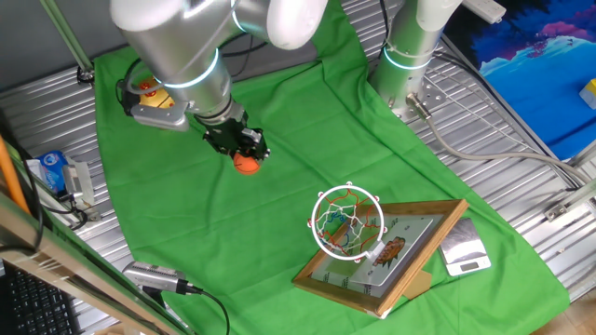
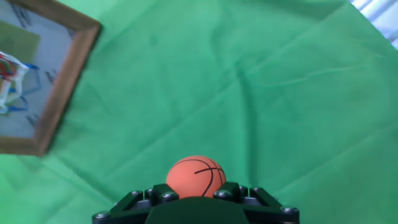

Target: Grab a basketball, release it and shoot it into the basket

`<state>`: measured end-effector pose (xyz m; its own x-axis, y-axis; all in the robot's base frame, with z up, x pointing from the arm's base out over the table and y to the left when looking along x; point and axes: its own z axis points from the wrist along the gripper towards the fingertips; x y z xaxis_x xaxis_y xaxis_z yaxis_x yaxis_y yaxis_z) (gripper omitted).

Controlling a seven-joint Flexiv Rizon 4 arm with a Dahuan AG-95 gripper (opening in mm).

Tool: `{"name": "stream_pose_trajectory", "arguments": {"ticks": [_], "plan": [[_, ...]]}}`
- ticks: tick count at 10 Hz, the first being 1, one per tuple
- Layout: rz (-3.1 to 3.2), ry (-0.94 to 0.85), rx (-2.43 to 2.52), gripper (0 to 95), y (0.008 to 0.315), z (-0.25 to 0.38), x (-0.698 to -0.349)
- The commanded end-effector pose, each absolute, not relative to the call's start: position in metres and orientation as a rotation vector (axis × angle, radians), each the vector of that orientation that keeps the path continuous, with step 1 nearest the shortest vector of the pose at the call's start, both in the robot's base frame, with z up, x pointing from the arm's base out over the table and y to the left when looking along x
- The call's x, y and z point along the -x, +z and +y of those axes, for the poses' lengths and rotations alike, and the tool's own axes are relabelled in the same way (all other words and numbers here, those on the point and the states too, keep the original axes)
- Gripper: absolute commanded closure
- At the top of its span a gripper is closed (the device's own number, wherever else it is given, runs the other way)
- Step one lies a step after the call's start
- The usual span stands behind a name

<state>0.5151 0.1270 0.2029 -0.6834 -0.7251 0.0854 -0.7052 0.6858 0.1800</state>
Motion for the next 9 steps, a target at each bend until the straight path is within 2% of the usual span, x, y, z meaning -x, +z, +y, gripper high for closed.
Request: {"name": "stream_pose_trajectory", "arguments": {"ticks": [1,5,9], "plan": [[-2.741,-0.206,-1.184,95.0,0.2020,0.1285,-0.5160],[-2.734,-0.220,-1.217,95.0,0.2020,0.1285,-0.5160],[-2.699,-0.312,-1.347,95.0,0.2020,0.1285,-0.5160]]}}
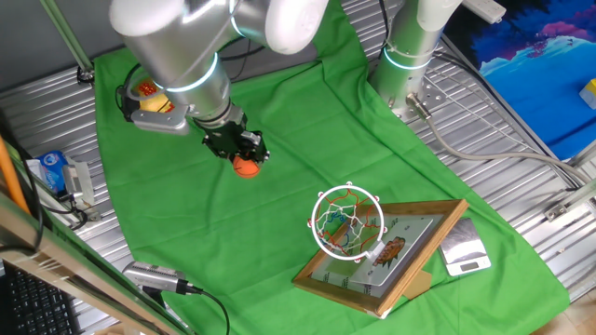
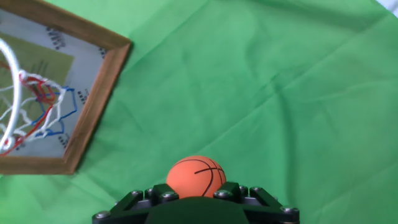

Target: Grab a basketball, release it and shoot it into the basket

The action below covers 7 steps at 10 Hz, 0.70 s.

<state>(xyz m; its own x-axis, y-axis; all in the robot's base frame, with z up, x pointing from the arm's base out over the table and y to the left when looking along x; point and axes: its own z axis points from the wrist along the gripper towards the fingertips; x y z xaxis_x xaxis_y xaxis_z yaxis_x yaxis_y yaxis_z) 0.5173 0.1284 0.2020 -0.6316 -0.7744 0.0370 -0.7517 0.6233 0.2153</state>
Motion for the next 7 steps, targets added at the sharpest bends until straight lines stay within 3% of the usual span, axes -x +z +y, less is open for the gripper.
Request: {"name": "stream_pose_trajectory", "arguments": {"ticks": [1,7], "plan": [[-2.691,-0.333,-1.376,95.0,0.2020,0.1285,-0.5160],[-2.690,-0.408,-1.375,95.0,0.2074,0.1340,-0.5153]]}}
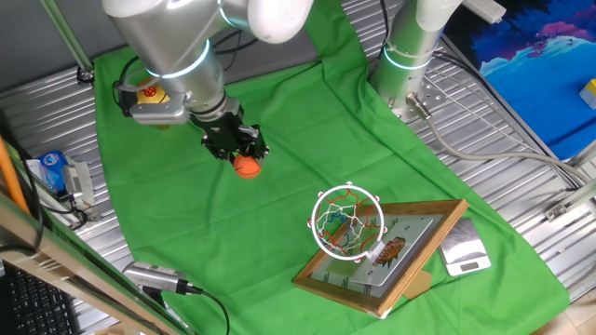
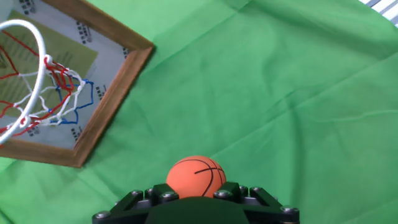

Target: Grab a basketball, release it and shoot it into the basket

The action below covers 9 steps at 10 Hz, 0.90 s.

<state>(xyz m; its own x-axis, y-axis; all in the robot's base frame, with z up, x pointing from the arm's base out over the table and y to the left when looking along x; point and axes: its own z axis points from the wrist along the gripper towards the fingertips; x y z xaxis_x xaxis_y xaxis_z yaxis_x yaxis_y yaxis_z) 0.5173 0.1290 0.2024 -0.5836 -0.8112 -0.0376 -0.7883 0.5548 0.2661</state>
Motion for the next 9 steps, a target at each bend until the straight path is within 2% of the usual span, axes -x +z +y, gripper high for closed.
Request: {"name": "stream_pose_trajectory", "arguments": {"ticks": [1,5,9], "plan": [[-2.694,-0.412,-1.364,95.0,0.215,0.144,-0.514],[-2.731,-0.434,-1.266,95.0,0.231,0.185,-0.506],[-2.787,-0.457,-1.101,95.0,0.257,0.234,-0.480]]}}
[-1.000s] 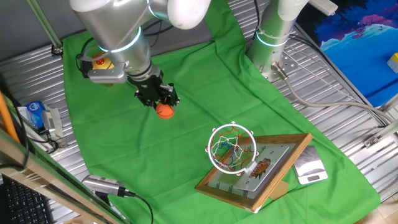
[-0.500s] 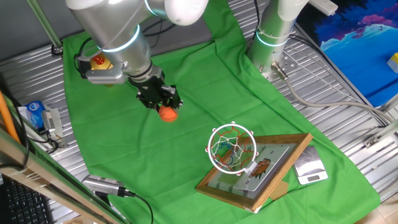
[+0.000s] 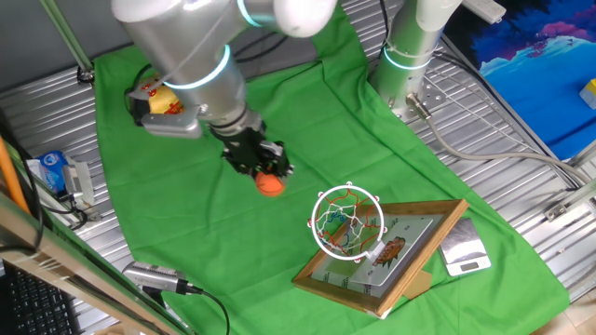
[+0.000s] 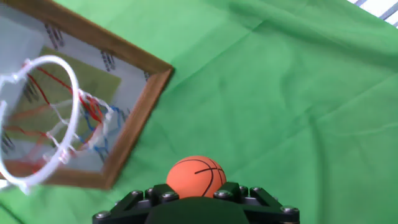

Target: Grab a basketball, release it and shoot it into the basket

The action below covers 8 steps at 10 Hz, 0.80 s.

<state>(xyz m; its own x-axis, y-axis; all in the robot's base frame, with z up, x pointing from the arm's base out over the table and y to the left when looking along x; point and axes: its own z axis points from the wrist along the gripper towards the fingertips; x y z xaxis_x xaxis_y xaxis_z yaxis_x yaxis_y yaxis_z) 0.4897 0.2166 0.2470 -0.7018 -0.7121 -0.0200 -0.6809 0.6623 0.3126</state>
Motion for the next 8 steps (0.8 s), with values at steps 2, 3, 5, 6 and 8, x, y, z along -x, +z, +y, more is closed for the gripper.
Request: {"name": "stream_pose_trajectory", "arguments": {"ticks": [2,3,5,6,8], "plan": [[-2.798,-0.448,-1.060,95.0,0.263,0.247,-0.473],[-2.796,-0.441,-1.058,95.0,0.264,0.249,-0.473],[-2.784,-0.442,-1.071,95.0,0.264,0.250,-0.472],[-2.782,-0.446,-1.079,95.0,0.264,0.250,-0.472],[-2.775,-0.417,-1.082,95.0,0.264,0.250,-0.472]]}}
